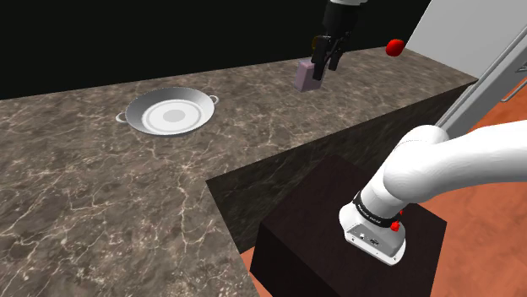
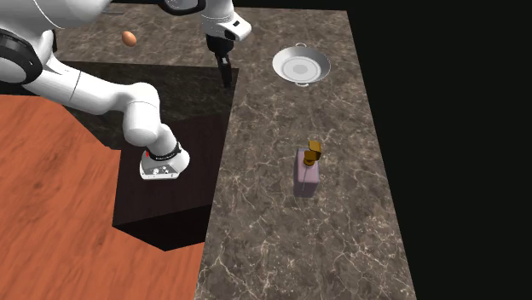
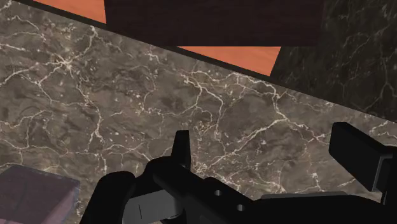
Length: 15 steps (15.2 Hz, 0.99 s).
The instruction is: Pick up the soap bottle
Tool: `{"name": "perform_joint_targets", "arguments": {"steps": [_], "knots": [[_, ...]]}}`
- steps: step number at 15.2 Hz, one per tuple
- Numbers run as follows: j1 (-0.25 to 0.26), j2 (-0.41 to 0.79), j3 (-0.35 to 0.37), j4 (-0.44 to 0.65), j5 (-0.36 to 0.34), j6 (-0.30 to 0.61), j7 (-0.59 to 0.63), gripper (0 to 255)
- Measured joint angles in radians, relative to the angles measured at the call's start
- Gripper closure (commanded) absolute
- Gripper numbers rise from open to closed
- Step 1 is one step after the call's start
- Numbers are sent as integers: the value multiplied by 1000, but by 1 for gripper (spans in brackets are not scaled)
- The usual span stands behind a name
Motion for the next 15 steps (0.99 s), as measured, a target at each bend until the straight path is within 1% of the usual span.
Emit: {"name": "perform_joint_targets", "arguments": {"steps": [2, 4, 10, 15], "knots": [[-3, 14, -7, 10, -5, 0, -6, 0], [-16, 59, -37, 43, -26, 4, -36, 0], [-51, 253, -128, 201, -74, 9, -127, 0], [-74, 431, -196, 359, -89, 3, -203, 0]]}}
